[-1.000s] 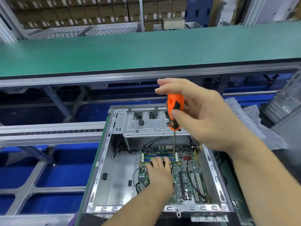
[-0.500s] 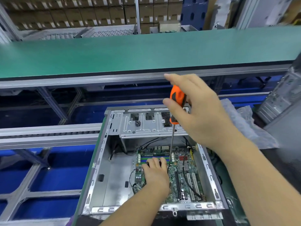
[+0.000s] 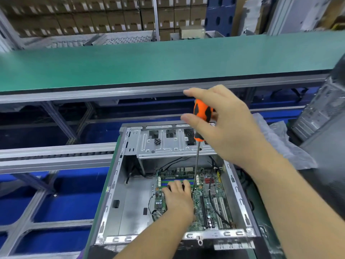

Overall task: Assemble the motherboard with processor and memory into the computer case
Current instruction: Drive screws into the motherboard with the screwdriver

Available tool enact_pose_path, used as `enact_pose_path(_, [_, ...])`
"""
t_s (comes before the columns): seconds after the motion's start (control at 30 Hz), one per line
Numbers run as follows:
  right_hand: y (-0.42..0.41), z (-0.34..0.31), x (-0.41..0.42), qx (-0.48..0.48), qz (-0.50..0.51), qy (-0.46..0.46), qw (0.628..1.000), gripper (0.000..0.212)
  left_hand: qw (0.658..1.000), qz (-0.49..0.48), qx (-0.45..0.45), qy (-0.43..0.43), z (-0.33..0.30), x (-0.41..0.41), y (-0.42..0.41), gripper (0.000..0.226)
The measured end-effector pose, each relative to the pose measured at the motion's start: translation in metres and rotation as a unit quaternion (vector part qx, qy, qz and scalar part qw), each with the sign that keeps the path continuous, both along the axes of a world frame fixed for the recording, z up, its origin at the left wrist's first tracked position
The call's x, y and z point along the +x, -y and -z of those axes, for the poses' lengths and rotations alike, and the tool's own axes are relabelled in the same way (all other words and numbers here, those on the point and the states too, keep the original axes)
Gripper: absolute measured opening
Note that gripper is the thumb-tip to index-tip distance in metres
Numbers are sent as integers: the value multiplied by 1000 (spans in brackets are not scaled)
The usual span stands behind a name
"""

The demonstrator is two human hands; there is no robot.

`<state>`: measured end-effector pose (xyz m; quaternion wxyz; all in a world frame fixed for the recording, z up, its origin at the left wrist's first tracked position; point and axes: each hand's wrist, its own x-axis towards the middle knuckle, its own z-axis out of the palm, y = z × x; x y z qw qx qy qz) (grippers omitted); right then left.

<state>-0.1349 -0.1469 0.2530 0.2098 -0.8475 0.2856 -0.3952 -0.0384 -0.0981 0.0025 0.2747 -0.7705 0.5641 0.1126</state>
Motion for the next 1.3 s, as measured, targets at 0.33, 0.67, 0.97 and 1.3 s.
enact_pose_path(0.33, [-6,2,8,-20,15,32,999,29,1000,-6,-8,1,0,0,1,124])
enact_pose_path(0.67, [-11,10,1,2,53,-6,999,64,997,-9,-22,-69,-13,7,-3,124])
enact_pose_path(0.97, [-21,8,-16,26,13,-3,1000,74,960,-36,-46,-273,-38,34,-5,121])
enact_pose_path(1.3, [-32,-8,-37,-7,22,76,997,62,945,-9,-105,-309,-37,35,-17,96])
